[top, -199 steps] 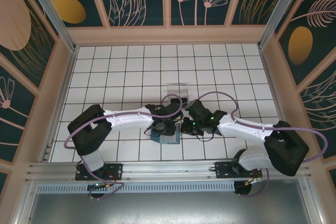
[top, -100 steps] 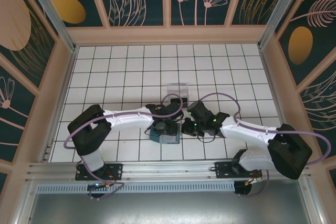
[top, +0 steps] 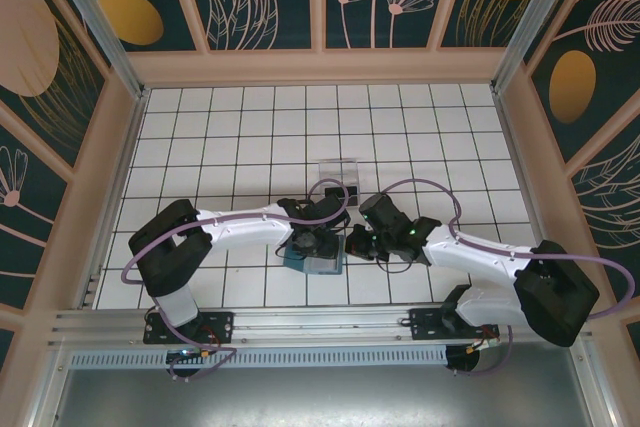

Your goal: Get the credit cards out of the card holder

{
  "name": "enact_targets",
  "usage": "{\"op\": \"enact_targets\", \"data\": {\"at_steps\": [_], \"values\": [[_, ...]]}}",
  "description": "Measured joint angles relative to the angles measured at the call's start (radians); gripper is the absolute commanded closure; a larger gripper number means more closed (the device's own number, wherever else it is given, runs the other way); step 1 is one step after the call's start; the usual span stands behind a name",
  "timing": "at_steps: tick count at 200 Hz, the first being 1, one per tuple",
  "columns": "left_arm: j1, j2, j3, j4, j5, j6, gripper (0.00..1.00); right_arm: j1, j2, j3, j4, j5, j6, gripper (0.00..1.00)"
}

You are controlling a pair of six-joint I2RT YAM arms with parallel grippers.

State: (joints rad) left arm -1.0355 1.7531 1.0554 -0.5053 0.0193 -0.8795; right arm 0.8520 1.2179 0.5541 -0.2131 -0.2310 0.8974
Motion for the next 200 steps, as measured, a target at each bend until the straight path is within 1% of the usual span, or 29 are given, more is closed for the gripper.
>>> {"op": "enact_targets", "data": {"at_steps": [51,90,125,165,200], "values": [[0.000,0.000,0.000,0.001,0.000,0.011,0.75,-0.002,0.000,0.000,0.000,-0.002,0.000,1.00],[0.000,-0.002,0.001,-0.002,-0.007,0.014,0.80,-0.006,-0.001,0.000,-0.002,-0.003,0.000,1.00],[-0.001,-0.031,0.002,-0.045,-0.047,0.013,0.79,-0.011,-0.014,0.000,-0.004,0.002,0.000,1.00],[-0.001,-0.075,0.003,-0.093,-0.083,0.014,0.72,-0.031,-0.026,0.000,-0.019,0.013,-0.001,1.00],[-0.001,-0.087,0.003,-0.138,-0.110,0.015,0.68,-0.043,-0.035,0.000,-0.031,0.020,-0.004,1.00]]}}
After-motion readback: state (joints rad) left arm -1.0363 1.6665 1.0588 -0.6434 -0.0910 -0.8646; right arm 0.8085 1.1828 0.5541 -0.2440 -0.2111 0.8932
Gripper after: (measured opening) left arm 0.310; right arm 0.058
